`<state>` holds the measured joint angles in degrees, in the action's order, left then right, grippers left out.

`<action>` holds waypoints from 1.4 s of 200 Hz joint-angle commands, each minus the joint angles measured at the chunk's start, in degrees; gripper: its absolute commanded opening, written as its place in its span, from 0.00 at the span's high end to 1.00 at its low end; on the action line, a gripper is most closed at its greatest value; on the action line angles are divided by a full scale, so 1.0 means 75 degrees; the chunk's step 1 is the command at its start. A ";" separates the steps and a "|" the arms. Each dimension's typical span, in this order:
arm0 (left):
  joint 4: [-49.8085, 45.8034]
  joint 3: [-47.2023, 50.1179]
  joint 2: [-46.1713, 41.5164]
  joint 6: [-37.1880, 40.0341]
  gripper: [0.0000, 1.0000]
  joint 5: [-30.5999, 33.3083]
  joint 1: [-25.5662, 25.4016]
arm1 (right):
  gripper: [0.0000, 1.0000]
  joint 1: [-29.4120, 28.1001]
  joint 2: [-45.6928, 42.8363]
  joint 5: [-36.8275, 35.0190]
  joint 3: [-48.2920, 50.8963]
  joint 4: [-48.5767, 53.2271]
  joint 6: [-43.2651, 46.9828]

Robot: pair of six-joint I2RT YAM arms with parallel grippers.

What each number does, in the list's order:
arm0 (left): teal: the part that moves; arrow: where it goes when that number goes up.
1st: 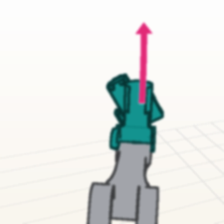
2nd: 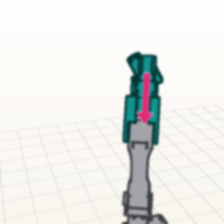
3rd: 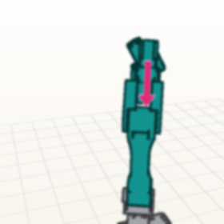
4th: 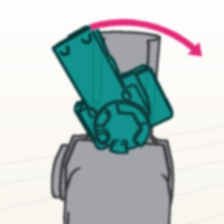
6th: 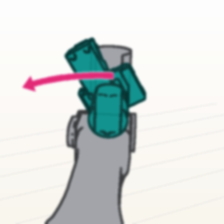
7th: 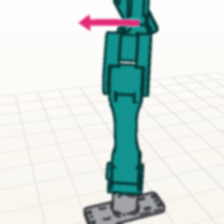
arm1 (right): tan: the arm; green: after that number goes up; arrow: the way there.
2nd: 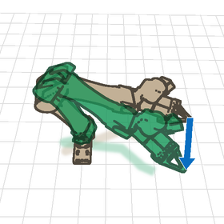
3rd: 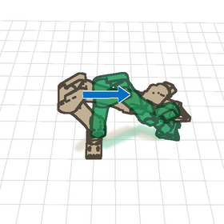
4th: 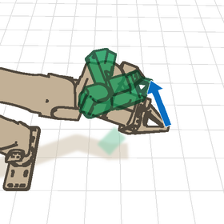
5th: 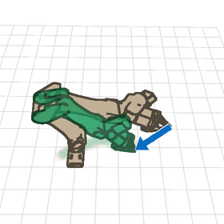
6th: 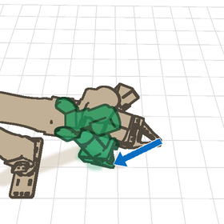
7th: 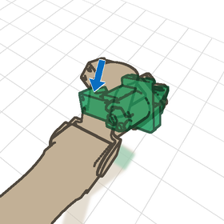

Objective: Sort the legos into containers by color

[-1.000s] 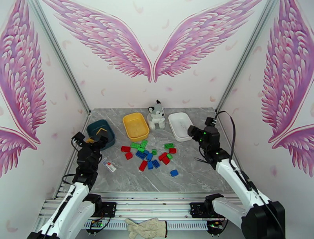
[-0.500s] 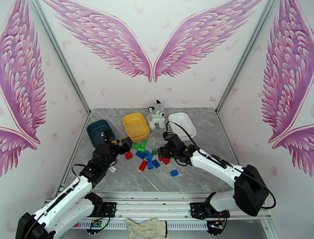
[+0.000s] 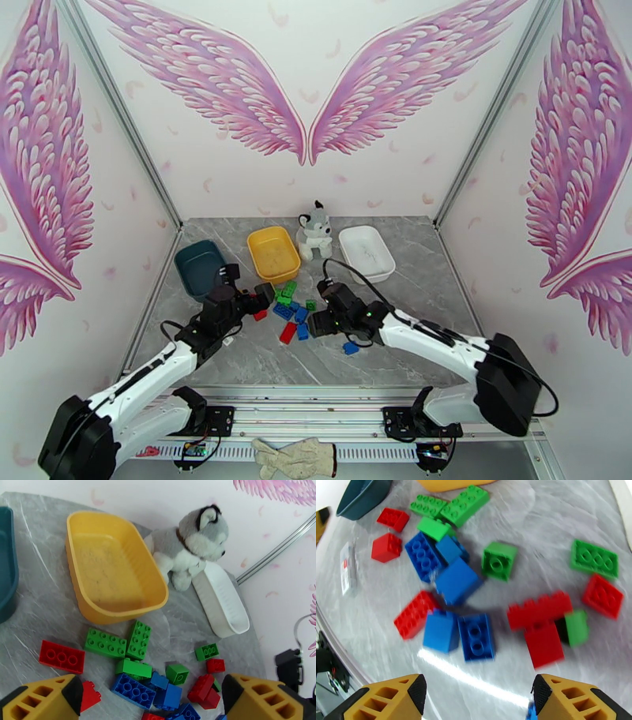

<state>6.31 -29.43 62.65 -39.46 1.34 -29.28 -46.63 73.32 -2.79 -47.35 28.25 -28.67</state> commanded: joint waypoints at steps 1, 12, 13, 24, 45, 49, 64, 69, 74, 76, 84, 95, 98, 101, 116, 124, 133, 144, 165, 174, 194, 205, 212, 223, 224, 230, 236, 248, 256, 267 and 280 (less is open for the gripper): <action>0.0435 -0.0306 0.0580 -0.0155 0.01 -0.0504 -0.0257 | 0.22 -0.0020 -0.0783 -0.0548 0.0504 0.0765 -0.0716; 0.0635 -0.0301 0.0784 -0.0281 0.01 -0.0625 -0.0398 | 0.21 -0.0019 -0.0989 -0.0573 0.0596 0.1060 -0.0876; 0.0653 -0.0298 0.0797 -0.0293 0.01 -0.0636 -0.0415 | 0.20 -0.0018 -0.1011 -0.0575 0.0601 0.1084 -0.0894; 0.0851 -0.0272 0.0894 -0.0400 0.01 -0.0681 -0.0589 | 0.16 -0.0018 -0.1163 -0.0666 0.0642 0.1353 -0.1040; 0.0874 -0.0369 0.0918 -0.0372 0.01 -0.0593 -0.0950 | 0.12 -0.0025 -0.1213 -0.0800 0.0801 0.1503 -0.1257; 0.0859 -0.0391 0.0895 -0.0360 0.01 -0.0575 -0.0999 | 0.12 -0.0022 -0.1171 -0.0790 0.0838 0.1491 -0.1291; 0.0823 -0.0383 0.0760 -0.0301 0.01 -0.0448 -0.1159 | 0.13 -0.0018 -0.0945 -0.0735 0.0912 0.1497 -0.1408; 0.0812 -0.0359 0.0684 -0.0282 0.01 -0.0402 -0.1179 | 0.13 -0.0024 -0.0848 -0.0720 0.0923 0.1502 -0.1442; 0.0822 -0.0339 0.0616 -0.0288 0.01 -0.0363 -0.1199 | 0.14 -0.0018 -0.0746 -0.0701 0.0943 0.1493 -0.1479; 0.0823 -0.0338 0.0598 -0.0286 0.01 -0.0357 -0.1207 | 0.14 -0.0017 -0.0707 -0.0691 0.0952 0.1486 -0.1502; 0.0834 -0.0286 0.0494 -0.0284 0.01 -0.0304 -0.1229 | 0.15 -0.0024 -0.0551 -0.0656 0.1003 0.1441 -0.1549; 0.0867 -0.0217 0.0366 -0.0322 0.01 -0.0256 -0.1251 | 0.16 -0.0018 -0.0359 -0.0652 0.1088 0.1379 -0.1654; 0.0876 -0.0197 0.0331 -0.0317 0.01 -0.0250 -0.1252 | 0.17 -0.0018 -0.0318 -0.0657 0.1095 0.1369 -0.1688; 0.0887 -0.0189 0.0293 -0.0333 0.01 -0.0250 -0.1263 | 0.17 -0.0020 -0.0254 -0.0674 0.1114 0.1361 -0.1705; 0.0903 -0.0143 0.0144 -0.0356 0.01 -0.0238 -0.1292 | 0.17 -0.0017 -0.0011 -0.0713 0.1158 0.1338 -0.1731; 0.0911 -0.0113 0.0081 -0.0352 0.01 -0.0221 -0.1312 | 0.17 -0.0018 0.0089 -0.0781 0.1166 0.1333 -0.1708; 0.0917 -0.0093 0.0005 -0.0358 0.01 -0.0192 -0.1343 | 0.19 -0.0018 0.0209 -0.0859 0.1139 0.1342 -0.1669; 0.0928 -0.0072 -0.0059 -0.0359 0.01 -0.0175 -0.1370 | 0.20 -0.0018 0.0384 -0.0901 0.1095 0.1343 -0.1642; 0.0939 -0.0062 -0.0102 -0.0358 0.01 -0.0156 -0.1416 | 0.22 -0.0017 0.0695 -0.0968 0.1008 0.1360 -0.1572; 0.0940 -0.0066 -0.0077 -0.0360 0.01 -0.0149 -0.1428 | 0.24 -0.0030 0.0801 -0.1016 0.0976 0.1383 -0.1558; 0.0961 -0.0072 -0.0023 -0.0370 0.01 -0.0166 -0.1452 | 0.26 -0.0019 0.0959 -0.1089 0.0958 0.1355 -0.1523; 0.0981 -0.0084 0.0034 -0.0374 0.01 -0.0166 -0.1471 | 0.26 -0.0023 0.1012 -0.1176 0.0936 0.1348 -0.1490; 0.0993 -0.0099 0.0075 -0.0378 0.01 -0.0167 -0.1475 | 0.27 -0.0011 0.1044 -0.1269 0.0902 0.1377 -0.1476; 0.1009 -0.0110 0.0136 -0.0386 0.01 -0.0167 -0.1484 | 0.28 -0.0013 0.1088 -0.1352 0.0842 0.1398 -0.1432; 0.1010 -0.0114 0.0139 -0.0386 0.01 -0.0167 -0.1485 | 0.28 -0.0015 0.1088 -0.1357 0.0836 0.1401 -0.1424; 0.1023 -0.0118 0.0187 -0.0378 0.01 -0.0166 -0.1493 | 0.28 0.0001 0.1113 -0.1387 0.0797 0.1418 -0.1418; 0.1042 -0.0113 0.0231 -0.0380 0.01 -0.0179 -0.1499 | 0.29 0.0020 0.1130 -0.1401 0.0762 0.1416 -0.1388; 0.1050 -0.0145 0.0301 -0.0397 0.01 -0.0179 -0.1505 | 0.31 0.0104 0.1164 -0.1443 0.0683 0.1446 -0.1294; 0.1060 -0.0153 0.0330 -0.0396 0.01 -0.0185 -0.1516 | 0.33 0.0202 0.1187 -0.1465 0.0655 0.1468 -0.1230; 0.1063 -0.0165 0.0372 -0.0405 0.01 -0.0202 -0.1510 | 0.35 0.0360 0.1222 -0.1415 0.0636 0.1437 -0.1118; 0.1058 -0.0172 0.0378 -0.0390 0.01 -0.0203 -0.1531 | 0.37 0.0555 0.1243 -0.1250 0.0653 0.1349 -0.1026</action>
<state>13.65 -30.35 64.99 -42.28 -0.36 -40.32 -44.86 81.91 -11.86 -41.23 38.17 -38.48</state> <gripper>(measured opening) 0.987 0.650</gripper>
